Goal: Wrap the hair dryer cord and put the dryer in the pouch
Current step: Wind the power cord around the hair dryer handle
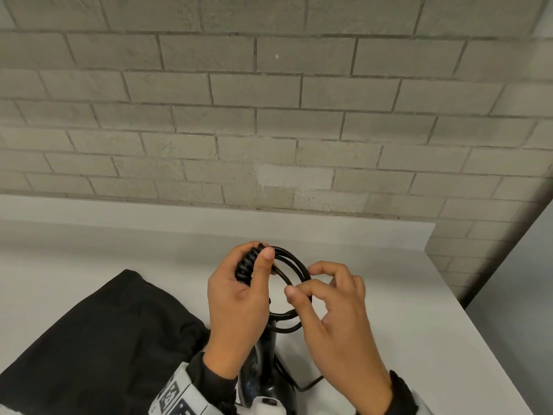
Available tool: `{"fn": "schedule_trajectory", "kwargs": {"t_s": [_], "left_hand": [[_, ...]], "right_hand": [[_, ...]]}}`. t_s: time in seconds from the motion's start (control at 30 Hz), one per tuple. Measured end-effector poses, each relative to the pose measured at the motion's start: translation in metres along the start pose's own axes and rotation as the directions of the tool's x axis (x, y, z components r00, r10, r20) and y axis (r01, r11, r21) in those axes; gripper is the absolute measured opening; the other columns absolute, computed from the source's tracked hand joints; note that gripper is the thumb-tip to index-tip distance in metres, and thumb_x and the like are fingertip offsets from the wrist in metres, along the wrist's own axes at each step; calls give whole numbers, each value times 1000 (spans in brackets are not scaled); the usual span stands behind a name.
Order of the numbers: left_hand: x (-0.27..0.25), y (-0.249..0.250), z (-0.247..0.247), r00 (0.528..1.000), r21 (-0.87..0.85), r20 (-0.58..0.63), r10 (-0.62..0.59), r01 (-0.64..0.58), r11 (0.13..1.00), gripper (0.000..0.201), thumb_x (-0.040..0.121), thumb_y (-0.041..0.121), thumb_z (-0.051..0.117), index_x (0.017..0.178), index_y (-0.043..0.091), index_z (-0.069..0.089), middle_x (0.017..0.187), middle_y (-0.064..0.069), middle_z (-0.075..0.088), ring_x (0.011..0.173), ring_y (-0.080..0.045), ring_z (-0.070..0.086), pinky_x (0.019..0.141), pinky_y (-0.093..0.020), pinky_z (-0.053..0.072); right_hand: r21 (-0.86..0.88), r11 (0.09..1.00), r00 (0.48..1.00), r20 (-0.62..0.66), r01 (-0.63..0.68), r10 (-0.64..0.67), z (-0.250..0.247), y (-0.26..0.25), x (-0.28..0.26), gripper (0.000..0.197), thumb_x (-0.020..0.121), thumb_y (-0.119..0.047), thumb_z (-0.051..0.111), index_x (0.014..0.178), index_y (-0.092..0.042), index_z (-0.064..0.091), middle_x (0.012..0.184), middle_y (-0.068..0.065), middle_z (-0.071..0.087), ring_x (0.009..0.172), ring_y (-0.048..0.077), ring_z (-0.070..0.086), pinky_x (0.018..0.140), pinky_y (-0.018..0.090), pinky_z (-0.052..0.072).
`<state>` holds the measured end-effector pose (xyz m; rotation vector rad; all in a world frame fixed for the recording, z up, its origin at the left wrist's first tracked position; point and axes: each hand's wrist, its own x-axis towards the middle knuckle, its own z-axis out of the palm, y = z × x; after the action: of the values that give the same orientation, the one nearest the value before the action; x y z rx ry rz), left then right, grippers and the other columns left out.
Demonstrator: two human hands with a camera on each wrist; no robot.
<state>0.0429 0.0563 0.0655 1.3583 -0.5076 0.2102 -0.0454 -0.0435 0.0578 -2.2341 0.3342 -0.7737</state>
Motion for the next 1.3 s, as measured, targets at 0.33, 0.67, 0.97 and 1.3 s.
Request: {"fn": "schedule_trajectory", "kwargs": {"t_s": [0.33, 0.67, 0.97, 1.3], "left_hand": [[3, -7, 1, 987, 134, -6, 163, -161, 978, 33, 89, 49, 55, 91, 18, 67, 67, 5, 66, 61, -6, 62, 63, -10, 47], [8, -15, -5, 969, 191, -13, 247, -240, 952, 26, 92, 44, 55, 91, 20, 66, 71, 0, 67, 67, -7, 66, 66, -12, 48], [9, -16, -4, 960, 210, 14, 281, -278, 937, 33, 94, 56, 52, 89, 26, 65, 74, 2, 66, 69, -5, 64, 67, -13, 48], [9, -19, -1, 974, 170, 30, 224, -226, 959, 27, 91, 44, 56, 88, 20, 68, 73, -1, 68, 69, -8, 67, 68, -16, 50]], "right_hand": [[502, 793, 930, 294, -346, 220, -44, -19, 11, 51, 81, -63, 64, 67, -14, 59, 80, -11, 55, 74, 7, 46, 77, 28, 37], [503, 773, 890, 423, -387, 171, -56, -3, -3, 40, 90, -46, 61, 63, -17, 60, 51, -1, 47, 61, 20, 39, 65, 23, 37], [580, 779, 870, 484, -239, -94, -55, 41, -30, 26, 73, -41, 84, 73, -30, 60, 122, 10, 68, 116, 23, 61, 96, 28, 47], [518, 812, 897, 443, -270, 16, -97, 45, -31, 49, 60, -58, 85, 59, -18, 57, 60, 3, 56, 58, 11, 54, 64, 14, 39]]}}
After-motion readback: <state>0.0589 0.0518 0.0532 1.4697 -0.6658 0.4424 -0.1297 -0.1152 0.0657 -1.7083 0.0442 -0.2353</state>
